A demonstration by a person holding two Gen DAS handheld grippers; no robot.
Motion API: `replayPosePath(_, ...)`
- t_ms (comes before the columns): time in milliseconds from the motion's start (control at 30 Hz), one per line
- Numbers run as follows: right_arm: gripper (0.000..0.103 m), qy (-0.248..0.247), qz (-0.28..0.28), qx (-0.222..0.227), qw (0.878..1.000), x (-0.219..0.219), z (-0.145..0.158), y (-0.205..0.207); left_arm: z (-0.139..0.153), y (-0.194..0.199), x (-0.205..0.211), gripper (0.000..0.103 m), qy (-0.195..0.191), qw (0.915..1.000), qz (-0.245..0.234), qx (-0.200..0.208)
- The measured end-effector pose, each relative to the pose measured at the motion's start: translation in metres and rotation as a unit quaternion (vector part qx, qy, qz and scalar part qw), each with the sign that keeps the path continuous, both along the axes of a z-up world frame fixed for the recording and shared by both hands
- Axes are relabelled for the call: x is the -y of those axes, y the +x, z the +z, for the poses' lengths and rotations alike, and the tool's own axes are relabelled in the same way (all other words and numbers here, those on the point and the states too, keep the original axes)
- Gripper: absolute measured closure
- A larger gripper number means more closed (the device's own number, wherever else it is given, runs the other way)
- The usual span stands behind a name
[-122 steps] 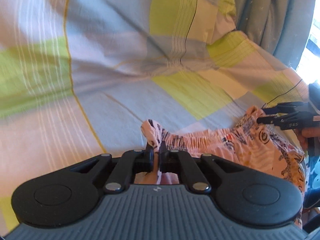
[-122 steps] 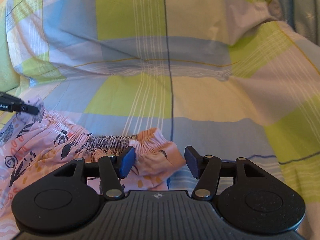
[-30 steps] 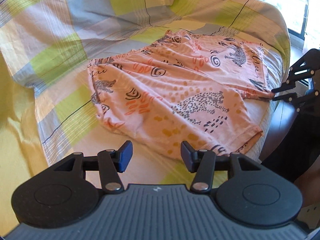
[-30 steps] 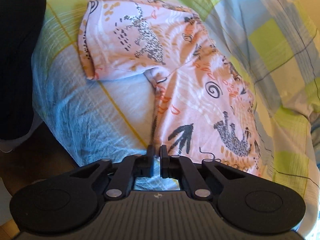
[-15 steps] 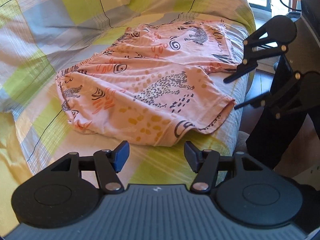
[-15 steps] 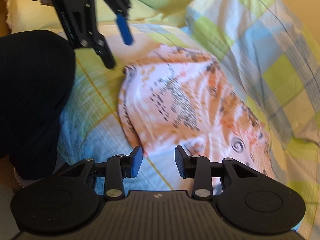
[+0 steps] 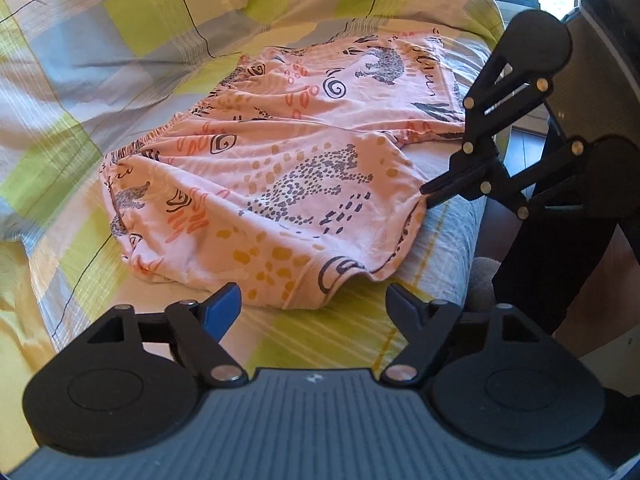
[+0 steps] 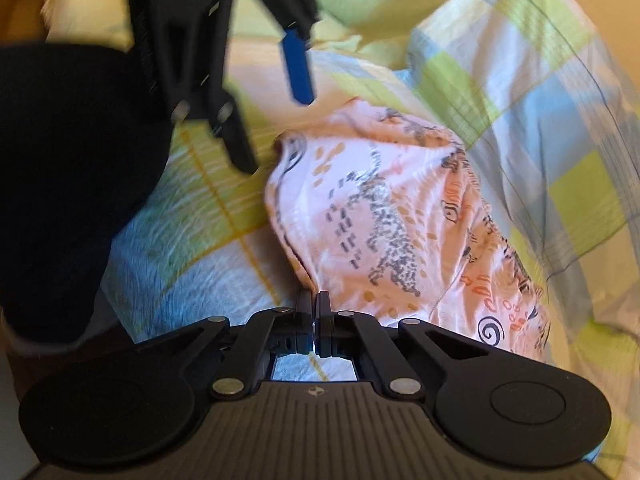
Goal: Fold clothes
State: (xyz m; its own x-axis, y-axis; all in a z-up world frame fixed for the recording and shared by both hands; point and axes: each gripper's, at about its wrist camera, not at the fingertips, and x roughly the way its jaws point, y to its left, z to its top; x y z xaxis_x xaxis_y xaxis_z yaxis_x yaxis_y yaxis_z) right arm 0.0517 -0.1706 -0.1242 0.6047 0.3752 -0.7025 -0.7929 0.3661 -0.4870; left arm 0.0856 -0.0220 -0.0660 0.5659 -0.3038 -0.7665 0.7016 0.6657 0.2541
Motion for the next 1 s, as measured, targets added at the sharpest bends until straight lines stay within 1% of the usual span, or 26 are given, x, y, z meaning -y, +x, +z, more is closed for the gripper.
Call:
replayPosePath(33,0.103,0.021,-0.009,-0.01,1.0,0.003,0.007,0.003,0.0,0.0,0.003,0.017,0.001,1.0,0.003,0.005)
replayPosePath(100,0.103,0.06,-0.03,-0.031,0.997,0.01,0.02,0.008,-0.002,0.001,0.01,0.017,0.001,0.9999,0.012,0.011)
replayPosePath(167,0.103,0.087,-0.046,-0.044,0.994,0.016,0.03,0.013,-0.004,0.004,0.018,0.017,0.004,0.9996,0.023,0.018)
replayPosePath(200,0.103,0.096,-0.05,-0.047,0.993,0.018,0.034,0.014,-0.006,0.004,0.023,0.018,0.015,0.9993,0.023,0.027)
replayPosePath(267,0.103,0.11,-0.056,-0.048,0.991,0.023,0.041,0.015,-0.013,0.003,0.031,0.018,0.052,0.9969,0.014,0.058)
replayPosePath(300,0.103,0.116,-0.061,-0.048,0.99,0.026,0.045,0.016,-0.016,0.004,0.034,0.023,0.071,0.9948,0.012,0.073)
replayPosePath(333,0.103,0.124,-0.068,-0.05,0.989,0.029,0.048,0.018,-0.018,0.006,0.035,0.035,0.082,0.993,0.017,0.083)
replayPosePath(367,0.103,0.131,-0.075,-0.053,0.987,0.032,0.051,0.02,-0.019,0.009,0.035,0.043,0.085,0.9923,0.027,0.086)
replayPosePath(400,0.103,0.134,-0.081,-0.055,0.986,0.034,0.051,0.023,-0.019,0.013,0.032,0.057,0.084,0.9922,0.038,0.084)
replayPosePath(433,0.103,0.137,-0.086,-0.057,0.985,0.035,0.052,0.025,-0.018,0.016,0.028,0.063,0.084,0.9918,0.05,0.082)
replayPosePath(500,0.103,0.123,-0.086,-0.053,0.987,0.035,0.048,0.024,-0.015,0.017,0.019,0.08,0.098,0.9896,0.062,0.085)
replayPosePath(567,0.103,0.108,-0.077,-0.052,0.99,0.032,0.041,0.022,-0.008,0.008,0.008,0.093,0.119,0.9867,0.059,0.094)
replayPosePath(633,0.103,0.095,-0.062,-0.052,0.992,0.027,0.034,0.015,-0.001,-0.001,-0.001,0.1,0.133,0.9846,0.054,0.099)
replayPosePath(667,0.103,0.095,-0.054,-0.06,0.992,0.024,0.033,0.012,0.002,-0.006,-0.007,0.103,0.136,0.9846,0.052,0.097)
replayPosePath(733,0.103,0.089,-0.038,-0.066,0.993,0.018,0.028,0.006,0.008,-0.014,-0.016,0.103,0.139,0.9848,0.048,0.093)
replayPosePath(800,0.103,0.076,-0.024,-0.067,0.995,0.011,0.022,-0.001,0.007,-0.019,-0.022,0.102,0.134,0.9858,0.052,0.086)
replayPosePath(867,0.103,0.063,-0.02,-0.073,0.995,0.007,0.014,-0.002,0.001,-0.022,-0.024,0.097,0.137,0.9859,0.052,0.081)
replayPosePath(933,0.103,0.047,-0.021,-0.069,0.996,0.005,0.007,-0.002,-0.005,-0.022,-0.025,0.093,0.13,0.9866,0.057,0.08)
replayPosePath(967,0.103,0.043,-0.023,-0.067,0.997,0.006,0.005,-0.003,-0.008,-0.023,-0.025,0.074,0.125,0.9871,0.058,0.08)
replayPosePath(1000,0.103,0.044,-0.026,-0.071,0.996,0.008,0.004,-0.003,-0.01,-0.024,-0.024,0.05,0.117,0.9879,0.059,0.082)
